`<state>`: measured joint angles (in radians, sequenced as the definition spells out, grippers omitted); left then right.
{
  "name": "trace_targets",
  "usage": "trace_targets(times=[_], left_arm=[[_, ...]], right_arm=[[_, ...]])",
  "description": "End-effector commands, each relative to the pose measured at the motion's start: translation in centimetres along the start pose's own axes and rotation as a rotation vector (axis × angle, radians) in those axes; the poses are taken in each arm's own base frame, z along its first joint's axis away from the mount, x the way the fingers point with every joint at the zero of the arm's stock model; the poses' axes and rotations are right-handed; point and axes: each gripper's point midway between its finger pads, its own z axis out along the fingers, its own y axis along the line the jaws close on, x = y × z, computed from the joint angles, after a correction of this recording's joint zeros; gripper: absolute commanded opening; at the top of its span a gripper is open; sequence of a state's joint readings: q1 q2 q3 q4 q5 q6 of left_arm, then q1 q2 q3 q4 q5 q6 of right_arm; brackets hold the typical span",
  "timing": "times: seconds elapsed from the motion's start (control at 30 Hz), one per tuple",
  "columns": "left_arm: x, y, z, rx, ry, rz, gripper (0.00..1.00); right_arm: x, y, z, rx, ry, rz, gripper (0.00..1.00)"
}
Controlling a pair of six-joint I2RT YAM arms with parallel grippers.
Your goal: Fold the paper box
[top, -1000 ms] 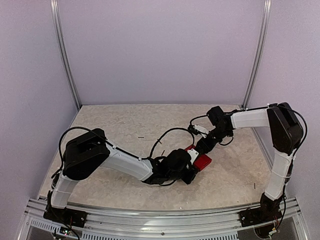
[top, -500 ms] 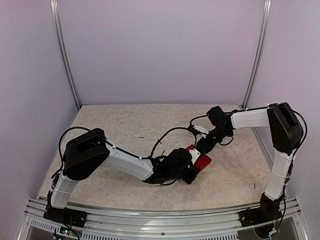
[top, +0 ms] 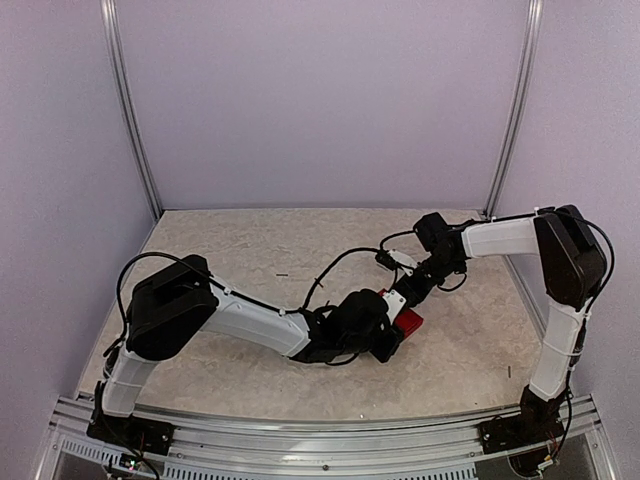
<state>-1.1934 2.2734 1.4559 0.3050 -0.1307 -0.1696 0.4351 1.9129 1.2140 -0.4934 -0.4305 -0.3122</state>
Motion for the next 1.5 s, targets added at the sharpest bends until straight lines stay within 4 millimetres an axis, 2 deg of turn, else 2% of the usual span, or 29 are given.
trace_targets(times=[0.0, 0.1, 0.13, 0.2, 0.23, 0.27, 0.3, 0.4, 0.53, 0.63, 0.8, 0.87, 1.07, 1.3, 1.47], left_arm=[[0.7, -0.3, 0.2, -0.004, 0.012, 0.021, 0.02], [0.2, -0.1, -0.9, -0.029, -0.016, 0.038, 0.04], [-0.6, -0.1, -1.8, -0.044, -0.035, 0.042, 0.06], [-0.7, 0.9, -3.3, -0.112, -0.032, 0.016, 0.14], [-0.8, 1.8, -4.5, -0.157, -0.023, -0.022, 0.22], [0.2, 2.9, -5.3, -0.208, 0.012, -0.067, 0.33], [0.4, 3.6, -6.2, -0.235, 0.02, -0.129, 0.38], [2.8, 5.3, -8.8, -0.294, 0.104, -0.346, 0.52], [6.1, 7.0, -11.0, -0.311, 0.16, -0.676, 0.54], [7.0, 8.1, -12.2, -0.347, 0.133, -0.728, 0.55], [5.4, 8.8, -11.4, -0.309, 0.092, -0.722, 0.55], [5.5, 8.8, -10.6, -0.296, 0.114, -0.716, 0.54], [5.3, 8.5, -9.7, -0.214, 0.118, -0.8, 0.52], [5.2, 7.7, -8.6, -0.202, 0.139, -0.778, 0.52], [5.3, 7.5, -9.3, -0.23, 0.14, -0.776, 0.52]], right_arm=[[5.5, 0.5, 2.0, -0.027, 0.172, 0.06, 0.39], [5.6, 0.5, 2.0, -0.025, 0.174, 0.062, 0.39], [5.5, 0.4, 2.0, -0.024, 0.174, 0.061, 0.39], [5.6, 0.5, 2.0, -0.023, 0.175, 0.061, 0.39], [5.6, 0.5, 2.0, -0.022, 0.175, 0.06, 0.39], [5.5, 0.4, 1.8, -0.021, 0.17, 0.06, 0.39], [5.4, 0.4, 1.8, -0.021, 0.167, 0.059, 0.4], [4.8, 0.4, 1.3, -0.018, 0.149, 0.059, 0.43], [4.6, 0.5, 1.0, -0.024, 0.142, 0.063, 0.47], [4.5, 0.4, 0.9, -0.027, 0.143, 0.067, 0.51], [4.2, 0.6, 0.4, -0.047, 0.143, 0.076, 0.61], [3.9, 0.6, 0.0, -0.06, 0.134, 0.082, 0.63], [4.5, 1.7, -0.5, -0.126, 0.153, 0.096, 0.66], [5.2, 2.5, -0.6, -0.163, 0.174, 0.109, 0.67], [4.6, 2.7, -2.0, -0.168, 0.161, 0.111, 0.68]])
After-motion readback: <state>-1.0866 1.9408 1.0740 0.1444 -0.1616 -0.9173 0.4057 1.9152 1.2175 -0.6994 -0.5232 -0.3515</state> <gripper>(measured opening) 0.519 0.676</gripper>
